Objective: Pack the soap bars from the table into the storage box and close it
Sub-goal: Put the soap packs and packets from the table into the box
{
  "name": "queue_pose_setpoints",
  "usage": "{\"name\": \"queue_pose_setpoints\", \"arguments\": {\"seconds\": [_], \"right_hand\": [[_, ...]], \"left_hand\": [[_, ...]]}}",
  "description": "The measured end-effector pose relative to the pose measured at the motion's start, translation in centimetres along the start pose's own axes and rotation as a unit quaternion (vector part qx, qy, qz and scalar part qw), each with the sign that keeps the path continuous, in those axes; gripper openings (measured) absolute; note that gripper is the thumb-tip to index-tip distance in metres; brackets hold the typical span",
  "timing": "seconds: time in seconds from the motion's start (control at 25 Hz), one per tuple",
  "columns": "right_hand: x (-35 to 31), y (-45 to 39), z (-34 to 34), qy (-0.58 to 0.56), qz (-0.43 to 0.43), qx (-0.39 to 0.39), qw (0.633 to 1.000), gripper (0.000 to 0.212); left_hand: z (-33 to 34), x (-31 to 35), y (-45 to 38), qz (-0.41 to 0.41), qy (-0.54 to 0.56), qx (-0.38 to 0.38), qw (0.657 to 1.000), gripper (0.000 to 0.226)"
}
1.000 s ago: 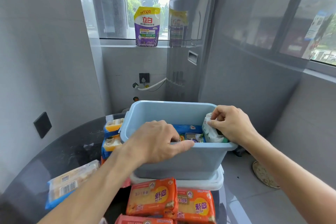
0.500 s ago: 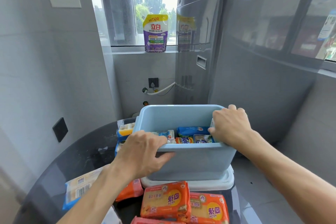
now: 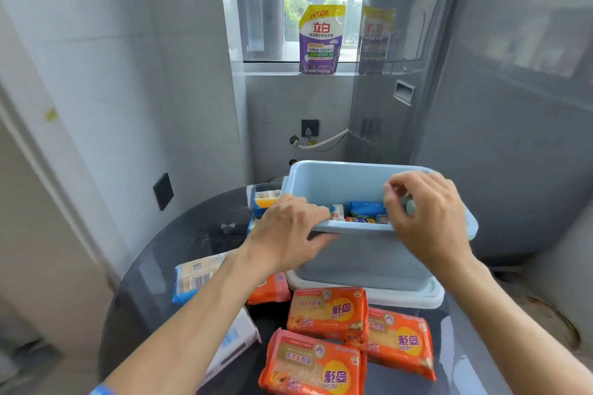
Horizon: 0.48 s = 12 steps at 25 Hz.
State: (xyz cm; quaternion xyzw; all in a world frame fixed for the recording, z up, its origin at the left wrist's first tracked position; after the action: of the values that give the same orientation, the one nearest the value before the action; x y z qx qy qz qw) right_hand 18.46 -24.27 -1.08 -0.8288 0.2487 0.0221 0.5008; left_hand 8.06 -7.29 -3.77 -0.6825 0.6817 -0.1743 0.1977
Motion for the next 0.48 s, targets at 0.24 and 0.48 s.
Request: {"name": "queue_pose_setpoints", "arguments": {"seconds": [0.24,0.48], "right_hand": [[-6.3,4.0,3.3,-0.019,-0.087,-0.026,0.996,0.014],[-9.9,5.5,4.5,-0.015,-0.188,-0.209,0.96,0.02]], "left_hand": [[0.2,-4.0,3.1,-0.05,0.109,-0.038,0.992,0.075],[4.0,-8.4,7.4,-0.208,0.028,-0.275,0.938,0.069]]}}
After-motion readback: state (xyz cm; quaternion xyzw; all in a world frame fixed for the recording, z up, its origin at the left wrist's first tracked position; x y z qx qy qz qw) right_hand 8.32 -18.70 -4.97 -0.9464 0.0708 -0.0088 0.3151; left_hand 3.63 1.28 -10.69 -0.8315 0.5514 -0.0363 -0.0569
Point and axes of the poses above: each hand's wrist, its own y-axis away from the middle knuckle, its own z-axis out of the palm, x = y × z, the point moved 5 cm from there along -y, towards the middle knuckle, and after that the axes turned 9 degrees about -y, right-handed, at the moved point
